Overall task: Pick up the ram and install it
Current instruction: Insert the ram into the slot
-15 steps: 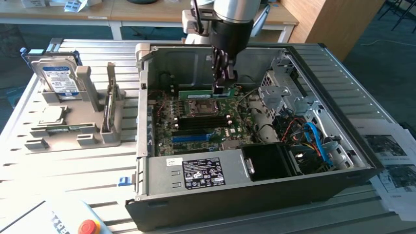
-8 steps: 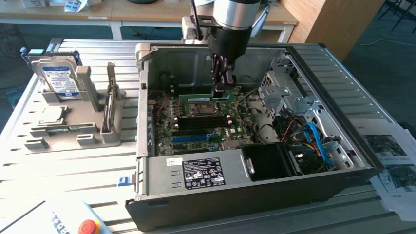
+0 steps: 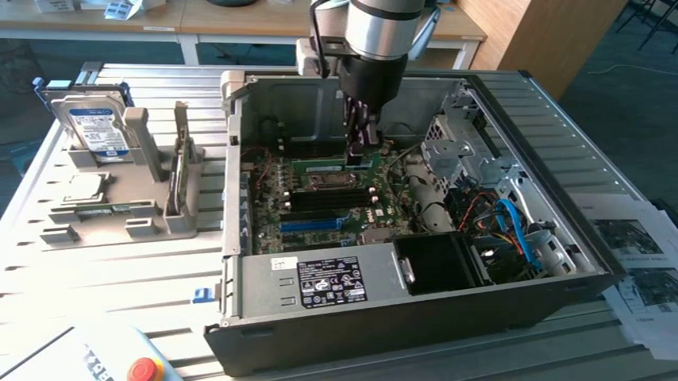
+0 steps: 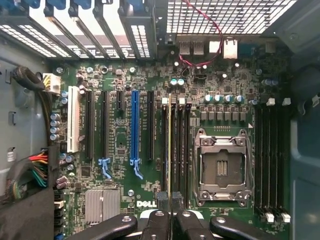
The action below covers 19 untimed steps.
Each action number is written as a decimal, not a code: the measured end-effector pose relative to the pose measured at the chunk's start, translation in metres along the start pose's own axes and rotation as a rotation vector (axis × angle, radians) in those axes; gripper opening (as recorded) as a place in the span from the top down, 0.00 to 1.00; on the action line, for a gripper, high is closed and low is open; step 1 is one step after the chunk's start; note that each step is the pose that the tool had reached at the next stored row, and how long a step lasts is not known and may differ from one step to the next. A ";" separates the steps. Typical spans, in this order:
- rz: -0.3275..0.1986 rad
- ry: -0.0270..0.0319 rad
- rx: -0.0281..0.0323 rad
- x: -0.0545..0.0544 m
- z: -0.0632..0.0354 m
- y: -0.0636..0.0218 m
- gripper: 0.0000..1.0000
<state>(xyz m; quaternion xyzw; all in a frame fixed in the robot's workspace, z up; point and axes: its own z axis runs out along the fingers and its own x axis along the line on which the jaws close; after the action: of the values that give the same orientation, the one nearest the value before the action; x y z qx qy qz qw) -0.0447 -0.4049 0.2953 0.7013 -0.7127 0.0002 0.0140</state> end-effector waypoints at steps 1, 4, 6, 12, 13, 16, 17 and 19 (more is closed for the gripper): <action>0.000 -0.0001 0.0001 0.000 0.0012 0.0000 0.88; 0.000 -0.0001 0.0006 0.000 0.0047 -0.0001 0.88; 0.000 0.0000 0.0007 0.000 0.0063 -0.0001 0.88; 0.000 -0.0005 0.0010 0.000 0.0073 -0.0001 0.88; 0.000 -0.0002 0.0011 0.000 0.0081 -0.0002 0.88; 0.000 0.0000 0.0013 0.000 0.0106 -0.0002 0.88; 0.000 -0.0001 0.0014 0.000 0.0114 -0.0002 0.88; 0.000 0.0000 0.0015 0.000 0.0134 -0.0003 0.88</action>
<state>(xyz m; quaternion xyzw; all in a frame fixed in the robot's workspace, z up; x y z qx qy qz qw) -0.0447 -0.4049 0.2820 0.7013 -0.7128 0.0007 0.0135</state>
